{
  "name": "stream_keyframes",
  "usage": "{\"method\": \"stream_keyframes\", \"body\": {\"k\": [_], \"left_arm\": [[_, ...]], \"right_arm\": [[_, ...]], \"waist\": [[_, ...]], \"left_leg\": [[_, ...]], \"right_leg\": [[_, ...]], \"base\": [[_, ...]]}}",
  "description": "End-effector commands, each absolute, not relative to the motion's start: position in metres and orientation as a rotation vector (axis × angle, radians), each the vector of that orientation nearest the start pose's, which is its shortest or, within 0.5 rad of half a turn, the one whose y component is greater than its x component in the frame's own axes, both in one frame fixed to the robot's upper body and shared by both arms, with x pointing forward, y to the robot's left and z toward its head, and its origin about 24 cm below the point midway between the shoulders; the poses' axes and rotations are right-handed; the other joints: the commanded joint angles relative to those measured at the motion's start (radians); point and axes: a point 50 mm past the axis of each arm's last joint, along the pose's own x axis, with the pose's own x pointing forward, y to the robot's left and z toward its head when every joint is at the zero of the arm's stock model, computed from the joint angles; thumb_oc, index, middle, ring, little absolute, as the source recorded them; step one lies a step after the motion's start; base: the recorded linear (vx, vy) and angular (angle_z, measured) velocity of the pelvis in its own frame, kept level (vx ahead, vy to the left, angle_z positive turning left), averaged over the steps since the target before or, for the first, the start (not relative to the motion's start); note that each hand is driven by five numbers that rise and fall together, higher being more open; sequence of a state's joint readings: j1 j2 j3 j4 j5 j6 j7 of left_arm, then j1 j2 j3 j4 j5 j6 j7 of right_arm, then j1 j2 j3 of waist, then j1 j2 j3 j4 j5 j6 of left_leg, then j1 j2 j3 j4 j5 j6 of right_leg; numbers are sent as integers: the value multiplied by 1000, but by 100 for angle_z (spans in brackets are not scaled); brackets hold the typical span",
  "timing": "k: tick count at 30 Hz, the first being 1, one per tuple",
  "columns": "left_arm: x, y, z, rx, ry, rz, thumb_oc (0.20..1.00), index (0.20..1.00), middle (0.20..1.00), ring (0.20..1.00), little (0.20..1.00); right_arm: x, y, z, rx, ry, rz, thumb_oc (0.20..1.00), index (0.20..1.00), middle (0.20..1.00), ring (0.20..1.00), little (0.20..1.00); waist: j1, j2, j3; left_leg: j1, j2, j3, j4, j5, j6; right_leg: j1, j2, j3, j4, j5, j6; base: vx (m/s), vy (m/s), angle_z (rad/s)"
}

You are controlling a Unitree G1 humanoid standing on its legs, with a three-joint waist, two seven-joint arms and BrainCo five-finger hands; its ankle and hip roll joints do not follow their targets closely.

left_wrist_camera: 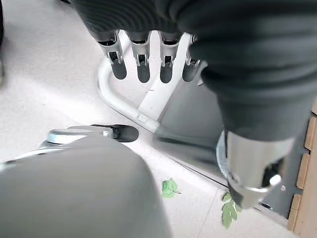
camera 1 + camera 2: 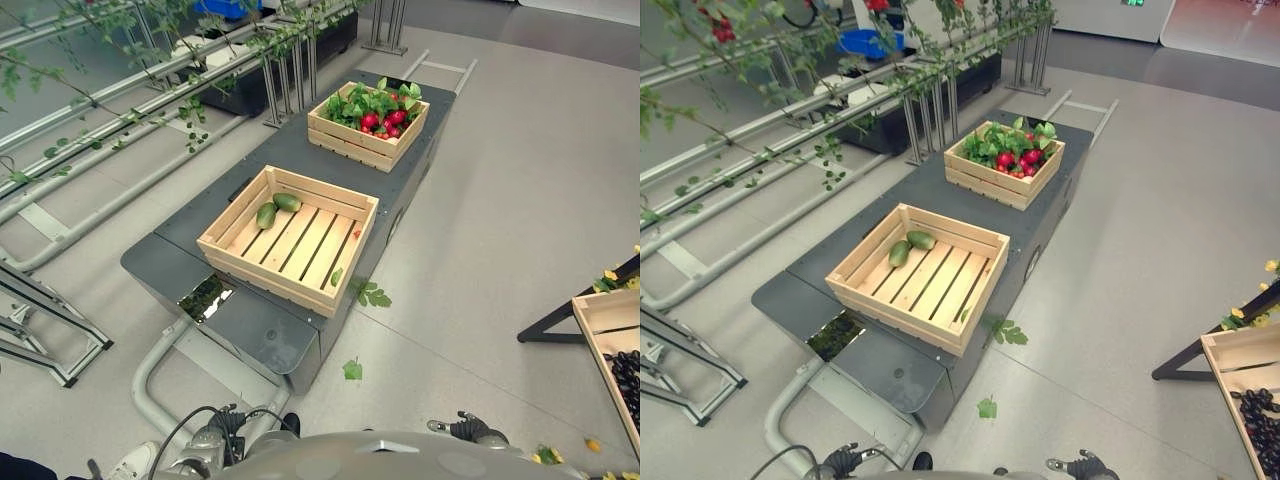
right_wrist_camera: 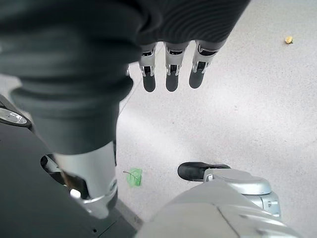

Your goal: Pick up the fruits from the basket on one side to the basket on the other side

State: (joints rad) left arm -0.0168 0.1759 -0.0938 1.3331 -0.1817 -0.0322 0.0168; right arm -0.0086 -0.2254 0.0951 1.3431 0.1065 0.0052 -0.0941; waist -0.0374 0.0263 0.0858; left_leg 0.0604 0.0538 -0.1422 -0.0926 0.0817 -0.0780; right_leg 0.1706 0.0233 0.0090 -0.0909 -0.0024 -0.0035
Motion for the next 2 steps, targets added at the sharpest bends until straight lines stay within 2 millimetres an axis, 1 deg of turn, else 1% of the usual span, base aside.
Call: {"method": "stream_keyframes", "body": {"k": [1,2], "left_arm": [[86,209,-170,-8,1275,192,1000,1000,1000,1000,1000],[80,207,-171,-32,1302,201,1000,1000,1000,1000,1000]], "right_arm": [[77,-248,-163,-278,1312,-204,1000,1000,1000,1000,1000],[76,-249,-163,-281,1321,-199,1000,1000,1000,1000,1000]], "waist": [[16,-44,18],[16,-43,16]], "left_leg": [[36,-53,32,91,-135,30],[38,-52,33,89,-135,29]], "right_leg": [[-89,-24,34,15,-26,67],[-86,-23,33,15,-28,67]], "base": [[27,-21,8],[22,-17,11]]}}
